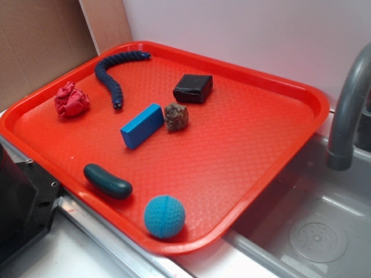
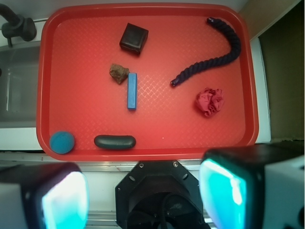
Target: Grab the blue ball.
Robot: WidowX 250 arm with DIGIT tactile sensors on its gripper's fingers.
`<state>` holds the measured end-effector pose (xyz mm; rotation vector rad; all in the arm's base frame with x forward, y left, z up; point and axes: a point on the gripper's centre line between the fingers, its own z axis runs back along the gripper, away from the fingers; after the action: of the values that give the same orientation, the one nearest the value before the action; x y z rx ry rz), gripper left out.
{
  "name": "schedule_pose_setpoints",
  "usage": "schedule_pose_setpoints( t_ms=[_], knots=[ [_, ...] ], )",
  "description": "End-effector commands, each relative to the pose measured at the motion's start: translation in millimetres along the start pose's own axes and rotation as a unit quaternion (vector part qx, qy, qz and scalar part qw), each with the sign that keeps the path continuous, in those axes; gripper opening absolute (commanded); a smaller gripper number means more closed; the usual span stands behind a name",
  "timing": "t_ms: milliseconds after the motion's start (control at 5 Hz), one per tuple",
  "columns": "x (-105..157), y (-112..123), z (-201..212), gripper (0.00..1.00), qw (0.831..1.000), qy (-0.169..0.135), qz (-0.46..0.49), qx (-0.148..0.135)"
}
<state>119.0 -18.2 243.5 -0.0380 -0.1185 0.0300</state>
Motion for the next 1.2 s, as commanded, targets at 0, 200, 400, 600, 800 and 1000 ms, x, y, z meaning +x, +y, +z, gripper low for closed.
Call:
schedule_pose_setpoints(
  t_ms=[0, 200, 400, 600, 800, 1000],
  knots=[
    [0, 0, 0, 1.0, 1.0, 0.0, 0.0, 0.0],
    [-4, -49, -32, 1.0, 0.99, -0.04, -0.123, -0.047],
    [-18, -89, -51, 1.0, 0.967, -0.029, -0.245, -0.056],
    [-18, -89, -51, 1.0, 0.967, -0.029, -0.245, -0.056],
    [-18, -89, -51, 1.0, 0.967, -0.029, -0.245, -0.056],
    [-18, -89, -51, 1.0, 0.967, -0.029, -0.245, -0.056]
  ],
)
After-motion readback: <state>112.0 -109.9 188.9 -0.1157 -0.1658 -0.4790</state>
